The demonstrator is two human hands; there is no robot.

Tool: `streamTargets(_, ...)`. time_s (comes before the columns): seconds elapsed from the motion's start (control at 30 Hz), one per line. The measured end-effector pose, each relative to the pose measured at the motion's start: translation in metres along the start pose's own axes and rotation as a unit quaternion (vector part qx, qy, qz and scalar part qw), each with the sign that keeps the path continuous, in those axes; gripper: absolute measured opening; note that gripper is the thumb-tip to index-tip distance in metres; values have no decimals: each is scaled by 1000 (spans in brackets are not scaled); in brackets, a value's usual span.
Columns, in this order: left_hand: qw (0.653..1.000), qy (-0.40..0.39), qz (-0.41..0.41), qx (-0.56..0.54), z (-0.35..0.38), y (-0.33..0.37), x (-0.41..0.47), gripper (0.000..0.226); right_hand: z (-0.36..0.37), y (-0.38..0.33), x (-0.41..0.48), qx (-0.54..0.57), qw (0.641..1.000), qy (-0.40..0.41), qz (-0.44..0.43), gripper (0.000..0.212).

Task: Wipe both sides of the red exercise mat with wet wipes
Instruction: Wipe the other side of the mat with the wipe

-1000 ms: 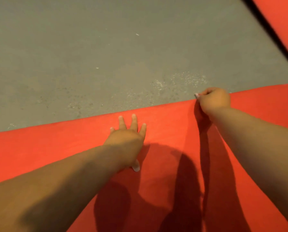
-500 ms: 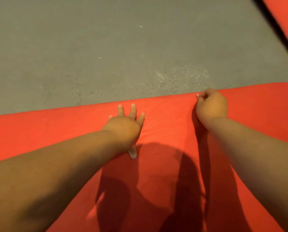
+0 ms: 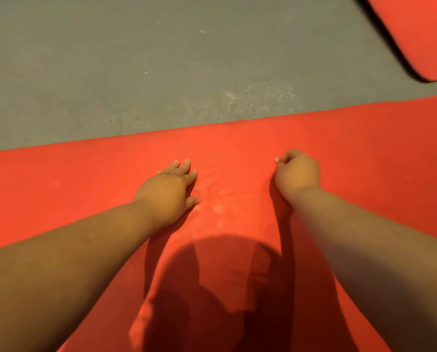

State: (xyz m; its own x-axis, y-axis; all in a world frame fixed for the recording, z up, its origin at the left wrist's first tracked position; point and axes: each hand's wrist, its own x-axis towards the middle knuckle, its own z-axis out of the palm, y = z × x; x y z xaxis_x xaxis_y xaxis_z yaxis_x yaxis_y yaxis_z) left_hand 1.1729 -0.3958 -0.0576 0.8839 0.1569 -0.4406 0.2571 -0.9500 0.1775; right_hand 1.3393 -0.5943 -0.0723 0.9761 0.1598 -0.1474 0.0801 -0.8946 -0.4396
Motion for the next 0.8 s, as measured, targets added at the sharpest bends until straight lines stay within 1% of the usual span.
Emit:
streamTargets(0.07,1000,1,6,6,3,3,-7,66,17,-14,-56,13,993,-52,-104,10)
streamTargets(0.1,1000,-2,9,9,4,3,-10,66,23,-20,-88,13,980,-106,-165,11)
streamTargets(0.17,1000,-1,18,17,6,3,-15,66,28,-22,-129,0,938,-218,-269,13)
streamTargets(0.2,999,0,24,21,7,3,-19,66,25,-18,-131,-9,928,-229,-294,12)
streamTargets(0.23,999,-2,27,24,9,4,-23,66,22,-13,-123,-19,936,-206,-283,11)
streamTargets(0.27,999,-8,29,26,11,5,-29,66,17,-5,-112,-30,956,-164,-242,10)
streamTargets(0.3,999,-18,29,29,14,6,-36,68,10,5,-98,-37,978,-117,-171,9)
streamTargets(0.33,999,-30,31,31,18,8,-43,69,1,17,-86,-36,994,-64,-80,9)
streamTargets(0.37,998,-42,37,36,21,8,-50,70,-9,28,-81,-34,999,-26,9,9)
streamTargets(0.4,997,-55,44,43,23,9,-57,71,-13,36,-83,-35,997,-4,68,10)
streamTargets(0.43,995,-67,52,50,26,8,-64,71,-12,37,-94,-40,996,8,83,10)
streamTargets(0.47,994,-75,61,55,27,8,-69,71,-7,33,-110,-43,998,5,55,11)
streamTargets(0.5,993,-79,67,59,28,6,-74,71,0,26,-134,-34,999,-22,4,12)
streamTargets(0.53,992,-80,71,61,28,5,-77,71,8,19,-160,-26,995,-77,-63,13)
streamTargets(0.57,992,-81,73,62,28,4,-79,72,14,11,-186,-24,977,-157,-140,15)
streamTargets(0.6,992,-83,74,65,27,4,-80,72,18,10,-209,-25,947,-237,-214,17)
streamTargets(0.63,991,-85,74,70,26,6,-80,73,19,12,-218,-32,918,-289,-269,18)
streamTargets(0.67,991,-87,73,75,25,8,-79,73,16,17,-215,-33,911,-293,-287,18)
streamTargets(0.7,990,-91,70,78,24,10,-80,74,12,24,-203,-37,927,-263,-266,17)
streamTargets(0.73,990,-95,65,81,24,12,-81,75,8,35,-188,-40,952,-205,-223,16)
streamTargets(0.77,989,-101,61,84,24,14,-82,76,1,49,-172,-48,978,-139,-146,13)
streamTargets(0.8,988,-108,59,90,26,16,-84,78,-12,65,-155,-51,996,-69,-34,12)
